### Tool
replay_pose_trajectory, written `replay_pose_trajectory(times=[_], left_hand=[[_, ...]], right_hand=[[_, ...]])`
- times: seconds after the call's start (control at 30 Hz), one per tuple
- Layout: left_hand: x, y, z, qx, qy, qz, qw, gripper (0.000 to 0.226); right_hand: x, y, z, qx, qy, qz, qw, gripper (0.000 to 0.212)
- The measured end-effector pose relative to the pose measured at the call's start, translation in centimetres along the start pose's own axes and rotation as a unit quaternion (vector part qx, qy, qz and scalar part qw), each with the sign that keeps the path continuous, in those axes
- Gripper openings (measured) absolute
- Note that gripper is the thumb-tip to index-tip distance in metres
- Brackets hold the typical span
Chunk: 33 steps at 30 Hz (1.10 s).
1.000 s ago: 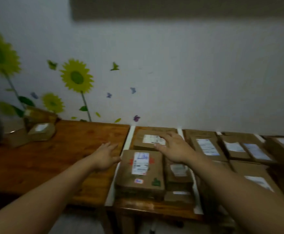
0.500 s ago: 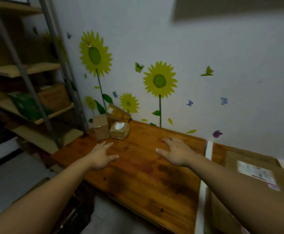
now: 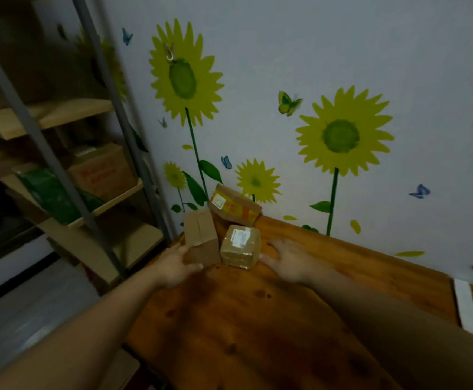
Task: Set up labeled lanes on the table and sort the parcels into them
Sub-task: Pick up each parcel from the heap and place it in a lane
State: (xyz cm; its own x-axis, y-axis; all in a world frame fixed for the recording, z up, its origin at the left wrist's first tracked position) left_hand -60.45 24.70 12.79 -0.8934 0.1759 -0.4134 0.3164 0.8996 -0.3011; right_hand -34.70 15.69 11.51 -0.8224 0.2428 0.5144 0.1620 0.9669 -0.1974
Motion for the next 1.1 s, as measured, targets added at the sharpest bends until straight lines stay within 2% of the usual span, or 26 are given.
replay_pose_trajectory(times=[0.2, 0.3, 0.37, 0.43, 0.5, 0.57, 0.63, 0.73, 0.83, 0.9, 1.0, 1.03, 1.1], left_hand=[[3.3, 9.5, -1.7, 0.029, -0.147, 0.026, 0.988, 0.065], [5.4, 14.0, -1.7, 0.070, -0.202, 0.045, 0.976, 0.038], [6.9, 16.9, -1.3, 0.096, -0.220, 0.057, 0.969, 0.043], [7.7, 19.4, -1.2, 0.123, -0.253, 0.019, 0.959, 0.054], [8.2, 21.1, -1.2, 0.172, -0.306, -0.057, 0.934, 0.047], [8.5, 21.9, -1.0, 0.214, -0.314, -0.089, 0.921, 0.039], [8.6, 22.1, -1.2, 0.200, -0.300, -0.080, 0.929, 0.040], [8.4, 21.8, -2.5, 0.149, -0.314, -0.018, 0.937, 0.041], [7.8, 20.6, -4.5, 0.079, -0.316, 0.016, 0.945, 0.027], [7.0, 19.6, -5.2, 0.026, -0.302, 0.021, 0.953, 0.033], [5.4, 17.3, -5.1, -0.007, -0.293, 0.045, 0.955, 0.042], [4.8, 16.3, -4.9, -0.004, -0.314, 0.055, 0.948, 0.041], [3.5, 14.0, -4.3, 0.010, -0.361, 0.071, 0.930, 0.040]], right_hand=[[4.4, 10.0, 4.0, -0.010, 0.051, 0.057, 0.997, 0.064], [7.5, 14.5, 7.3, 0.015, 0.108, 0.084, 0.990, 0.057], [9.3, 16.6, 9.1, 0.020, 0.161, 0.085, 0.983, 0.049], [10.5, 18.4, 10.4, 0.032, 0.208, 0.105, 0.972, 0.057], [11.4, 19.6, 11.1, 0.039, 0.213, 0.132, 0.967, 0.062], [12.0, 20.0, 11.5, 0.020, 0.203, 0.156, 0.966, 0.057], [12.3, 20.1, 11.4, 0.005, 0.219, 0.162, 0.962, 0.047], [13.0, 19.8, 9.9, -0.007, 0.277, 0.158, 0.948, 0.040], [13.8, 18.8, 8.3, -0.049, 0.302, 0.119, 0.945, 0.046], [14.4, 17.4, 7.6, -0.075, 0.322, 0.099, 0.939, 0.049], [14.3, 14.5, 7.1, -0.104, 0.350, 0.094, 0.926, 0.034], [14.0, 13.4, 6.8, -0.110, 0.361, 0.094, 0.921, 0.037], [13.1, 10.9, 6.3, -0.124, 0.380, 0.093, 0.912, 0.055]])
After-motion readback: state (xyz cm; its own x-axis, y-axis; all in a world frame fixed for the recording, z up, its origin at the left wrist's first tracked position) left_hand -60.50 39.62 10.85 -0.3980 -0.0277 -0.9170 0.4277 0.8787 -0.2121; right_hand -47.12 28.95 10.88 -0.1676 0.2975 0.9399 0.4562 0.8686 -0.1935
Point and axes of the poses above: each hand's wrist, its own y-axis towards the middle knuckle, its own z-axis out of the palm, x = y × z, the point moved 1 cm from there along y, towards the middle knuckle, and after that the axes turned 4 degrees about y, right-handed, at the moved point
